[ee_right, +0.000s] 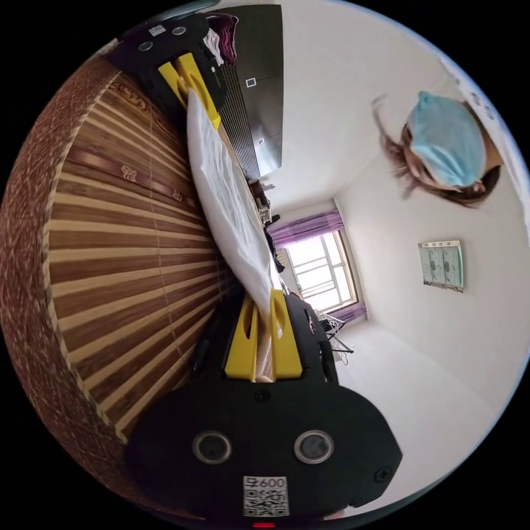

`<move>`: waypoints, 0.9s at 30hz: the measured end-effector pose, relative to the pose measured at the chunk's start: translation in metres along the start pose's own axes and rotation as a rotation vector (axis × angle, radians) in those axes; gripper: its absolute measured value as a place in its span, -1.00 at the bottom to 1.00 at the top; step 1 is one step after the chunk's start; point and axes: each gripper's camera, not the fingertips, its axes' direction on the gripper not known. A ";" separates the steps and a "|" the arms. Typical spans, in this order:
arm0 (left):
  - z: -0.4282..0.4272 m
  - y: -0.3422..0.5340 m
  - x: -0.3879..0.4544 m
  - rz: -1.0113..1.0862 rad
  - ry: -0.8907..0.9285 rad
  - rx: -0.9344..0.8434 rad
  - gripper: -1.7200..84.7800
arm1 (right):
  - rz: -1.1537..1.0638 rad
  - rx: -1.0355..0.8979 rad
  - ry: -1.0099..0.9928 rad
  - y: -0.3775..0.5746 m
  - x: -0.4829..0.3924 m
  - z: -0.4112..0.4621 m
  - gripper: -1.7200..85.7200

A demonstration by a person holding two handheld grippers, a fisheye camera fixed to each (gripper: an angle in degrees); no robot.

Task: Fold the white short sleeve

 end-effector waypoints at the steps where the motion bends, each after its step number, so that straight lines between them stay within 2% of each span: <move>1: 0.000 -0.006 0.012 0.000 0.003 -0.002 -0.96 | -0.001 -0.001 -0.002 -0.017 -0.002 -0.008 -0.98; 7: 0.008 -0.043 0.072 0.018 0.072 -0.016 -0.96 | -0.005 -0.016 -0.043 -0.112 -0.006 -0.048 -0.98; 10: 0.025 -0.076 0.087 0.040 0.227 -0.132 -0.96 | -0.050 -0.061 -0.112 -0.173 -0.001 -0.064 -0.98; 12: 0.038 -0.101 0.096 0.101 0.318 -0.211 -0.96 | -0.030 -0.197 -0.277 -0.222 0.025 -0.061 -0.98; 14: 0.051 -0.147 0.117 0.391 0.468 -0.326 -0.96 | -0.166 -0.328 -0.553 -0.292 0.062 -0.070 -0.98; 15: 0.054 -0.161 0.117 0.432 0.535 -0.370 -0.96 | -0.201 -0.348 -0.628 -0.308 0.071 -0.076 -0.98; 17: 0.064 -0.212 0.097 0.440 0.903 -0.541 -0.96 | -0.287 -0.391 -0.925 -0.353 0.118 -0.110 -0.98; 20: 0.058 -0.271 0.068 0.322 1.125 -0.659 -0.96 | -0.282 -0.390 -1.188 -0.389 0.196 -0.160 -0.98; 22: 0.046 -0.312 0.063 0.286 1.176 -0.690 -0.96 | -0.314 -0.360 -1.252 -0.406 0.247 -0.183 -0.98; 24: 0.038 -0.355 0.065 0.307 1.196 -0.650 -0.96 | -0.383 -0.274 -1.228 -0.421 0.305 -0.193 -0.98; 27: 0.073 -0.437 0.051 0.233 1.182 -0.605 -0.96 | -0.357 -0.276 -1.135 -0.456 0.417 -0.155 -0.98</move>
